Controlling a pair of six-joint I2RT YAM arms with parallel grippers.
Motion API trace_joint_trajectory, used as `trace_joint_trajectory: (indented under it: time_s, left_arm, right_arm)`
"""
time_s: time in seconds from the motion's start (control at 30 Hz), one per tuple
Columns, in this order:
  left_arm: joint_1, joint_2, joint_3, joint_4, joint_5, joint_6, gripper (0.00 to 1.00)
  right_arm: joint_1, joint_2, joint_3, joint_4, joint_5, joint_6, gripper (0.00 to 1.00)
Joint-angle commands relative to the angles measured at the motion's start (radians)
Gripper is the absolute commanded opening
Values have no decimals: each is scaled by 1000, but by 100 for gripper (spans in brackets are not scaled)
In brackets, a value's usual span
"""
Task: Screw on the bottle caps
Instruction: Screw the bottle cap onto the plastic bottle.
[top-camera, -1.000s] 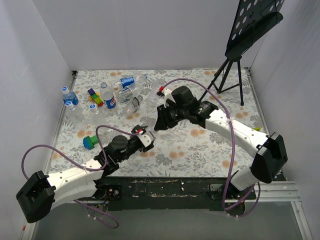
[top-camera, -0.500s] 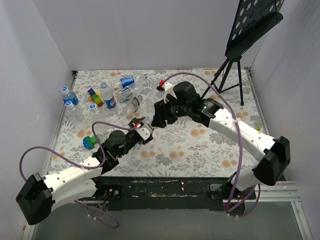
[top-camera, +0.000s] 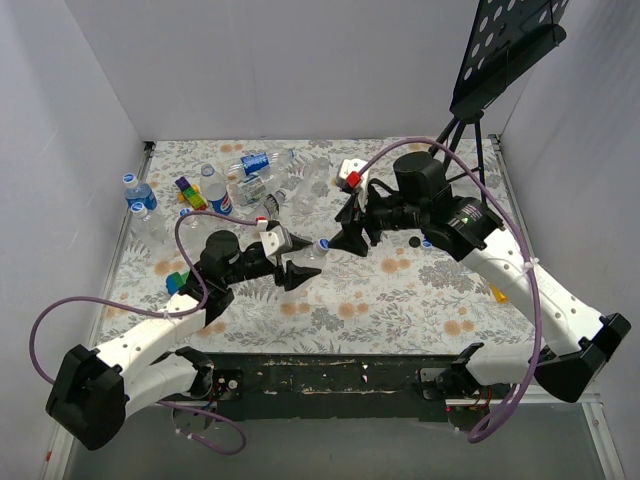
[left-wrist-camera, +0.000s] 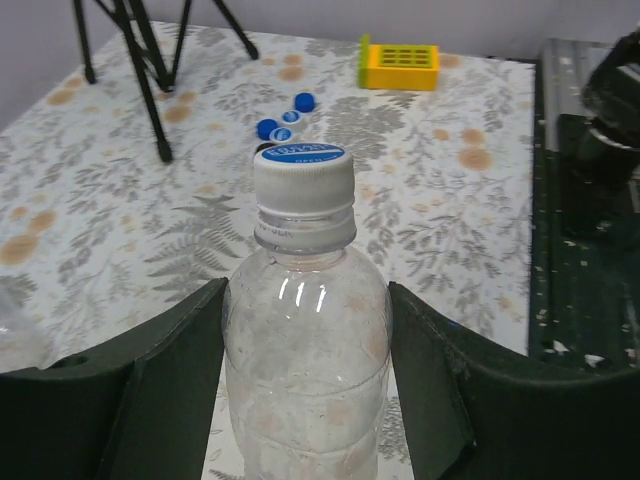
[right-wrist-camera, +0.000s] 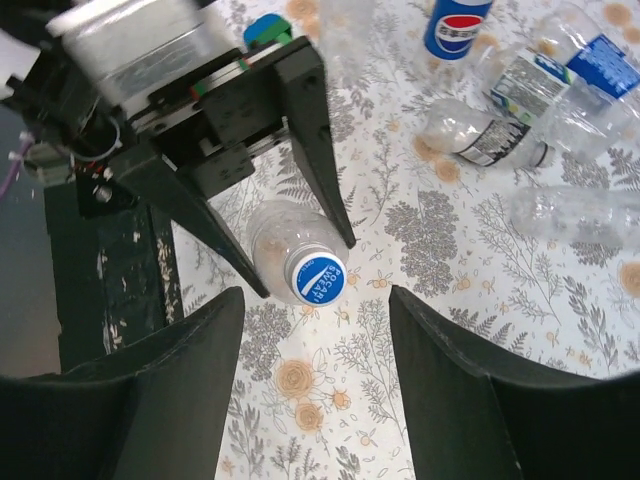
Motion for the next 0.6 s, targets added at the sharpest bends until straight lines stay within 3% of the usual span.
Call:
trace_joint_trajectory:
  time_s: [0.0, 0.23, 0.57]
  left_arm:
    - [29, 28, 36, 96, 277, -155, 0]
    - [34, 69, 31, 213, 393, -256, 0]
    - [34, 72, 34, 224, 418, -267, 0]
  right_arm:
    - [5, -28, -29, -49, -145, -240, 66]
    - [5, -18, -42, -102, -255, -351, 62]
    - [9, 38, -13, -150, -329, -391, 55]
